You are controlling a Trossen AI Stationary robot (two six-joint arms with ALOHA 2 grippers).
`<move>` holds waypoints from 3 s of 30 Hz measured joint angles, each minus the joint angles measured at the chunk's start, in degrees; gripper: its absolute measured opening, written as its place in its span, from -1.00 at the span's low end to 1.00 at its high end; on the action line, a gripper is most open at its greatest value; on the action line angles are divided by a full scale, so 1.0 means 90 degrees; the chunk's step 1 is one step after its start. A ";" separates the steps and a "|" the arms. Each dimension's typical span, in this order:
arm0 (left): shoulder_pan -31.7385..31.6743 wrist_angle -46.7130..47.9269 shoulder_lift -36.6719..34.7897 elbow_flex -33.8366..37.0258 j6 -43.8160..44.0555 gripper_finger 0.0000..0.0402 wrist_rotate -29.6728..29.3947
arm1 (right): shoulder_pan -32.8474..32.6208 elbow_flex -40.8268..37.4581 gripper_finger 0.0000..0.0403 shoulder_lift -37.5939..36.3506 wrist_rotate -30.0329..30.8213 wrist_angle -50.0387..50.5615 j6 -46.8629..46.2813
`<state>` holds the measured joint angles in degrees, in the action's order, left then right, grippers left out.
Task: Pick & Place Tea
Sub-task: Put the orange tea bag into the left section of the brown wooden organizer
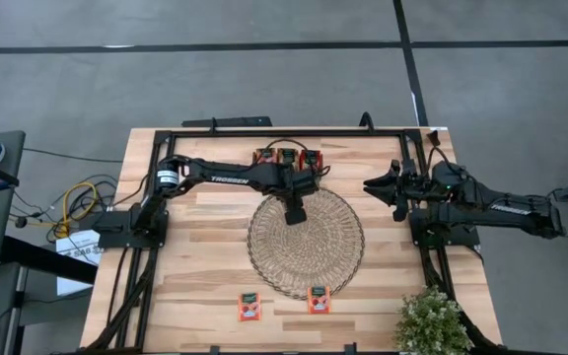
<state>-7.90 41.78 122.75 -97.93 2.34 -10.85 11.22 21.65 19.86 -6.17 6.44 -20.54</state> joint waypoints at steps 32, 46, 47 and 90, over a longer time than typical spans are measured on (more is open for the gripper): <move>-0.0131 -0.0027 0.0395 0.0012 0.0089 -0.44 0.0333 | 0.0000 0.0000 -0.52 0.0000 -0.0182 0.0238 0.0010; -0.0364 0.0153 0.0408 0.0010 -0.0175 -0.44 0.1056 | 0.0000 -0.0001 -0.52 0.0000 -0.0180 0.0236 0.0010; -0.0375 0.0158 0.0414 0.0010 -0.0183 -0.44 0.1066 | 0.0000 -0.0001 -0.52 0.0000 -0.0180 0.0236 0.0010; -0.0370 0.0350 0.0749 -0.0336 -0.0186 -0.88 0.1397 | 0.0000 -0.0001 -0.52 0.0000 -0.0223 0.0231 0.0003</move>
<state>-11.23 44.93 129.49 -100.95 0.67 1.72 11.22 21.64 19.86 -8.19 8.51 -20.51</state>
